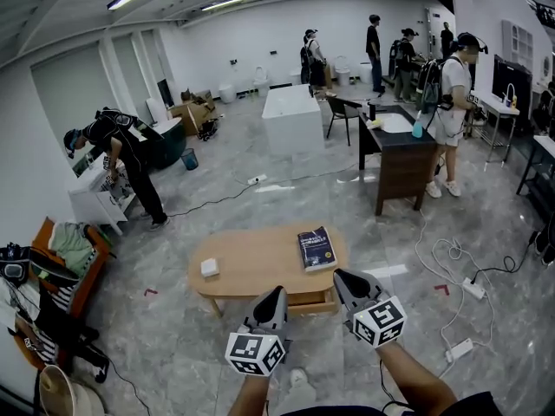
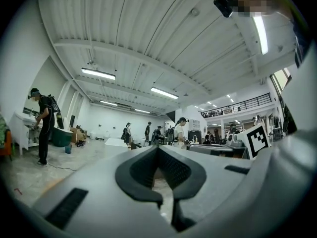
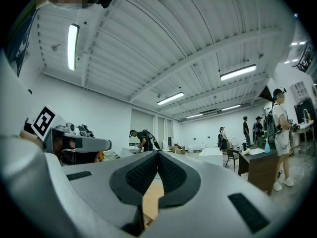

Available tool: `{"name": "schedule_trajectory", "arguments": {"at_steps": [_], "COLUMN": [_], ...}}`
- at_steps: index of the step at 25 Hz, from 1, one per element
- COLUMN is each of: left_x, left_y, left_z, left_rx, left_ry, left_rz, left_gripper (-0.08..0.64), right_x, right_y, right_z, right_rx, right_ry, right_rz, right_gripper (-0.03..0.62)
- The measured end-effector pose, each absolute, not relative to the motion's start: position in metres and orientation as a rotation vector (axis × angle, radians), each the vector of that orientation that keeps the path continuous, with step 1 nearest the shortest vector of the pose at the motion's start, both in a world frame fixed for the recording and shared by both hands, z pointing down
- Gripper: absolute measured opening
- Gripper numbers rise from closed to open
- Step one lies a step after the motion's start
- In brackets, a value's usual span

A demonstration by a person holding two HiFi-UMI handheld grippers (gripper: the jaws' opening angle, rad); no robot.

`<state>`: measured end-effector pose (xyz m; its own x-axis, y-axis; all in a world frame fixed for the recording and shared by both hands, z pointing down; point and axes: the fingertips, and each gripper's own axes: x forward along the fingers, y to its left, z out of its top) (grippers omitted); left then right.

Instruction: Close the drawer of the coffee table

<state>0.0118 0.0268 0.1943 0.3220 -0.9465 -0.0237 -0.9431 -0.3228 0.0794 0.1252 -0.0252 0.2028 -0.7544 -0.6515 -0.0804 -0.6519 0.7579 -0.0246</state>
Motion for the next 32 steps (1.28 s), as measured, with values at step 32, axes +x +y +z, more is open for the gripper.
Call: {"name": "schedule_trajectory", "arguments": {"at_steps": [32], "left_x": [-0.082], "left_y": [-0.099], "left_z": [0.203], "left_rx": [2.519], "left_ry": [-1.704], "left_rz": [-0.086], "left_gripper": [0.003], "right_x": [0.042], "right_y": [-0.15], "right_z": [0.209], "right_rx": [-1.203], "right_ry": [2.872], "right_rz": [-0.076], "right_gripper": [0.011]}}
